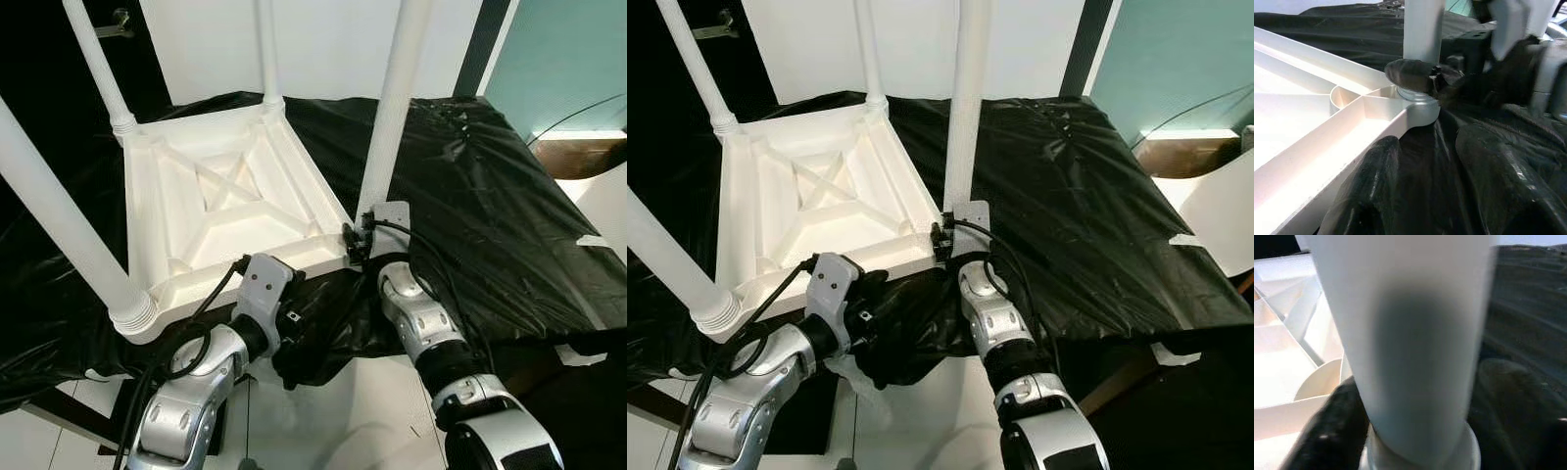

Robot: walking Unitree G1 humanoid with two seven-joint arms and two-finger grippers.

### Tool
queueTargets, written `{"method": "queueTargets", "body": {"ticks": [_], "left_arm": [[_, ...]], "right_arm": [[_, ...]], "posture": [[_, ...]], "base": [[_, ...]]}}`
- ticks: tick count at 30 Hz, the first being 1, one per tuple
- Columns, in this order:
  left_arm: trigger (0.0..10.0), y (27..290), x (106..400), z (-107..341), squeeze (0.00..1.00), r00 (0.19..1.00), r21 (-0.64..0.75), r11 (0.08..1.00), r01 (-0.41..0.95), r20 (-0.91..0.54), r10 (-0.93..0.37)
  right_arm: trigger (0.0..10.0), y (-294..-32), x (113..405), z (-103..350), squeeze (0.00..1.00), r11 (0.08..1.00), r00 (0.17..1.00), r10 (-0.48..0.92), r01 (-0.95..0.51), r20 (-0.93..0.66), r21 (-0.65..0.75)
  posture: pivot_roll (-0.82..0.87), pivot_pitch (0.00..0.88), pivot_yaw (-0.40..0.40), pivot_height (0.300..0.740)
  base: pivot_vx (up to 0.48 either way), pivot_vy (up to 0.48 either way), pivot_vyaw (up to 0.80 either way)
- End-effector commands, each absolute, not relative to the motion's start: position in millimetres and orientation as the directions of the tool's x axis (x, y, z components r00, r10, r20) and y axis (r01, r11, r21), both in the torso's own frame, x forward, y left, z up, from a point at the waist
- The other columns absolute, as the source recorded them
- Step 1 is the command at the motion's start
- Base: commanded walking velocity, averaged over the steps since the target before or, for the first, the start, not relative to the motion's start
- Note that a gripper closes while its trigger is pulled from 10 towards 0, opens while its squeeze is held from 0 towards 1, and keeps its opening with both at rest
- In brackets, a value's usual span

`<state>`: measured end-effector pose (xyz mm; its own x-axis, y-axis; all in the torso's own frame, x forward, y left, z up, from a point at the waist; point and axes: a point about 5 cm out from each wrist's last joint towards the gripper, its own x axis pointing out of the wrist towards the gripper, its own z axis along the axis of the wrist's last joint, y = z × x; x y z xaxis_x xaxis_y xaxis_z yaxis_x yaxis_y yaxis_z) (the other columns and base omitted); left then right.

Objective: Building children table

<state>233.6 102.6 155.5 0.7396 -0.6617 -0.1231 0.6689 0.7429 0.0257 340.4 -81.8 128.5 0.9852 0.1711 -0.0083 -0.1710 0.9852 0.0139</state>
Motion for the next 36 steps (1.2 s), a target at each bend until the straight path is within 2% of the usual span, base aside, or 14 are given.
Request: {"method": "queueTargets", "body": {"ticks": [1,6,7,8,9,17,19,20,22,25,31,36], "left_arm": [[10.0,105,235,159,0.0,0.774,0.041,0.775,0.63,-0.112,-0.623],[10.0,111,233,161,0.0,0.786,0.057,0.786,0.616,-0.111,-0.608],[10.0,115,233,161,0.0,0.797,0.067,0.795,0.602,-0.111,-0.594],[10.0,118,233,162,0.0,0.804,0.073,0.802,0.593,-0.111,-0.584],[10.0,122,233,162,0.0,0.813,0.08,0.811,0.58,-0.111,-0.571],[10.0,144,233,162,0.0,0.848,0.134,0.838,0.529,-0.135,-0.513],[10.0,162,232,163,0.0,0.868,0.179,0.851,0.494,-0.16,-0.47],[10.0,162,232,163,0.0,0.868,0.179,0.851,0.494,-0.16,-0.47],[10.0,173,232,164,0.0,0.88,0.2,0.859,0.472,-0.17,-0.443],[10.0,175,232,164,0.0,0.881,0.202,0.86,0.469,-0.171,-0.44],[10.0,196,229,170,0.0,0.9,0.258,0.864,0.433,-0.189,-0.394],[10.0,208,224,170,0.0,0.896,0.309,0.845,0.437,-0.233,-0.379]], "right_arm": [[10.0,-80,337,131,1.0,0.976,0.977,0.215,-0.215,0.007,0.018],[10.0,-87,326,132,1.0,0.968,0.967,0.252,-0.252,0.029,-0.006],[10.0,-91,321,131,0.51,0.964,0.964,0.266,-0.265,0.026,-0.029],[10.0,-93,318,131,0.51,0.96,0.961,0.276,-0.275,0.024,-0.046],[10.0,-96,314,130,0.0,0.957,0.958,0.286,-0.284,0.02,-0.061],[10.0,-110,299,122,0.0,0.928,0.936,0.351,-0.353,-0.04,-0.116],[10.0,-104,285,117,0.0,0.864,0.872,0.481,-0.49,-0.091,-0.12],[10.0,-104,285,117,0.0,0.864,0.872,0.481,-0.49,-0.091,-0.12],[10.0,-94,278,116,0.0,0.816,0.82,0.561,-0.571,-0.111,-0.094],[10.0,-93,277,116,0.0,0.81,0.814,0.57,-0.58,-0.112,-0.091],[10.0,-64,275,125,0.0,0.695,0.696,0.715,-0.718,-0.073,-0.038],[10.0,-52,287,138,0.0,0.66,0.659,0.752,-0.751,-0.014,0.024]], "posture": [[0.1,0.0,-0.042,0.74],[0.1,0.0,-0.042,0.74],[0.1,0.0,-0.043,0.74],[0.1,0.0,-0.043,0.74],[0.09,0.0,-0.044,0.74],[0.09,0.0,-0.044,0.74],[0.09,0.004,-0.041,0.74],[0.09,0.004,-0.041,0.74],[0.09,0.006,-0.039,0.74],[0.09,0.006,-0.039,0.74],[0.1,0.005,-0.031,0.74],[0.11,0.003,-0.024,0.74]], "base": [[0.0,0.0,0.0],[0.0,0.0,0.0],[0.0,0.0,0.0],[0.0,0.0,0.0],[0.0,0.0,0.0],[0.0,0.0,0.0],[0.0,0.0,0.0],[0.0,0.0,0.0],[0.0,0.0,0.0],[0.0,0.0,0.0],[0.0,0.0,0.0],[0.0,0.0,0.0]]}}
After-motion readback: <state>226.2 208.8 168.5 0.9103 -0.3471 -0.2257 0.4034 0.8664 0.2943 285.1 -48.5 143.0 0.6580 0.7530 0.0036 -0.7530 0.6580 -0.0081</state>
